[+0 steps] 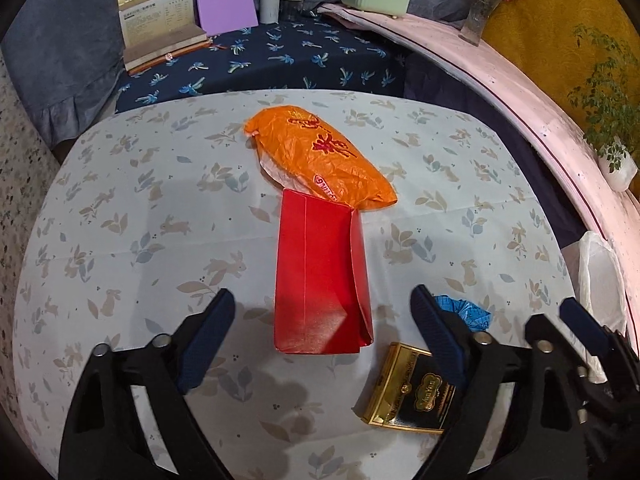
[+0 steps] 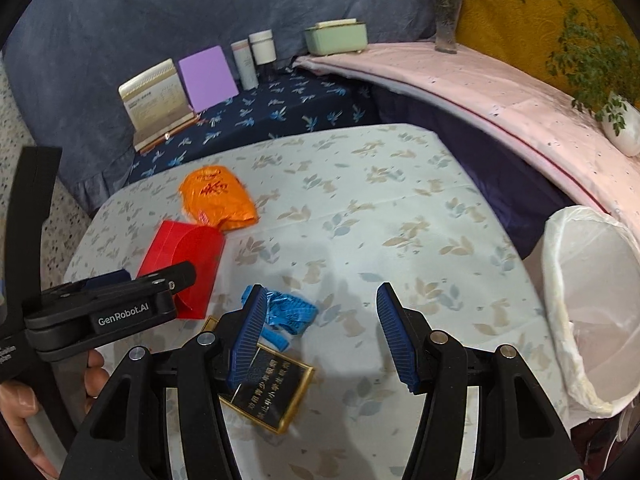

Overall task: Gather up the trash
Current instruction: 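Grasp the red envelope with the left tool while the right tool grasps the blue cloth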

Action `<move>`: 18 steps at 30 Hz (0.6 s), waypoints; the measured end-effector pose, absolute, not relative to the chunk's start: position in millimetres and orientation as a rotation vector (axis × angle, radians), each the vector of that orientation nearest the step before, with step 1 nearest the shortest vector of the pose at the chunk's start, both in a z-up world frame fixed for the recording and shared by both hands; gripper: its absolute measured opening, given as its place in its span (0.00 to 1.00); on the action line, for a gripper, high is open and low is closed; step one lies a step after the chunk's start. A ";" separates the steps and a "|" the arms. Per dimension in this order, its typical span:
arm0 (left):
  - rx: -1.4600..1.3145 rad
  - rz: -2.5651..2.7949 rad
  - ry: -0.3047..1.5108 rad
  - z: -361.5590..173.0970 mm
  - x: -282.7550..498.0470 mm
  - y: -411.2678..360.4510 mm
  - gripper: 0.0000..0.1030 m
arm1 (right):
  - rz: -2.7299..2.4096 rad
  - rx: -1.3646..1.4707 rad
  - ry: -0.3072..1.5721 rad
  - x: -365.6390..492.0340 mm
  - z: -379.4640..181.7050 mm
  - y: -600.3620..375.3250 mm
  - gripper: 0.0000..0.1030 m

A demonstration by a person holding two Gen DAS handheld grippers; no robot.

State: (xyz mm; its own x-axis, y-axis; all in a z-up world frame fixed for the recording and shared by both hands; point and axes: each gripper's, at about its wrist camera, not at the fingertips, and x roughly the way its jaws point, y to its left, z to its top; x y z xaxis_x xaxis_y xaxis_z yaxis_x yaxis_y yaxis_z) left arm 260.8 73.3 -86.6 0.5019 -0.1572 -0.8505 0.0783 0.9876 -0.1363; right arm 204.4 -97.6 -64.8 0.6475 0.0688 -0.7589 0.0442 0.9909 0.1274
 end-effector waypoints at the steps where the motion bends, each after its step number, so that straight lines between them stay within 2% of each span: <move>1: -0.084 -0.152 1.043 -88.2 261.7 73.4 0.69 | 0.020 0.133 0.877 207.2 -68.9 -93.6 0.54; 3: -0.091 -0.164 1.054 -90.7 262.7 75.1 0.61 | 0.026 0.125 0.894 212.1 -76.1 -87.5 0.54; 5: -0.104 -0.178 1.062 -92.5 263.2 78.5 0.46 | 0.029 0.122 0.910 216.4 -82.8 -83.2 0.54; 9: -0.141 -0.199 1.072 -93.8 262.6 87.5 0.28 | 0.039 0.119 0.932 224.1 -93.0 -76.5 0.54; 11: -0.146 -0.204 1.069 -93.2 262.0 89.9 0.14 | 0.046 0.118 0.942 227.5 -97.1 -72.2 0.54; 18: -0.170 -0.218 1.066 -91.0 260.0 95.7 0.07 | 0.056 0.100 0.969 236.0 -110.5 -60.0 0.54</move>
State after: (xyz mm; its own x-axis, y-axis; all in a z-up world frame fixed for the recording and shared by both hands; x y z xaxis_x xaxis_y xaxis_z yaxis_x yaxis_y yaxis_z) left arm 260.0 95.7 -91.0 0.4652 -0.2586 -0.8466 0.0953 0.9655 -0.2425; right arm 236.0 -60.0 -110.5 0.5656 0.0920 -0.8196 -0.0023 0.9939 0.1099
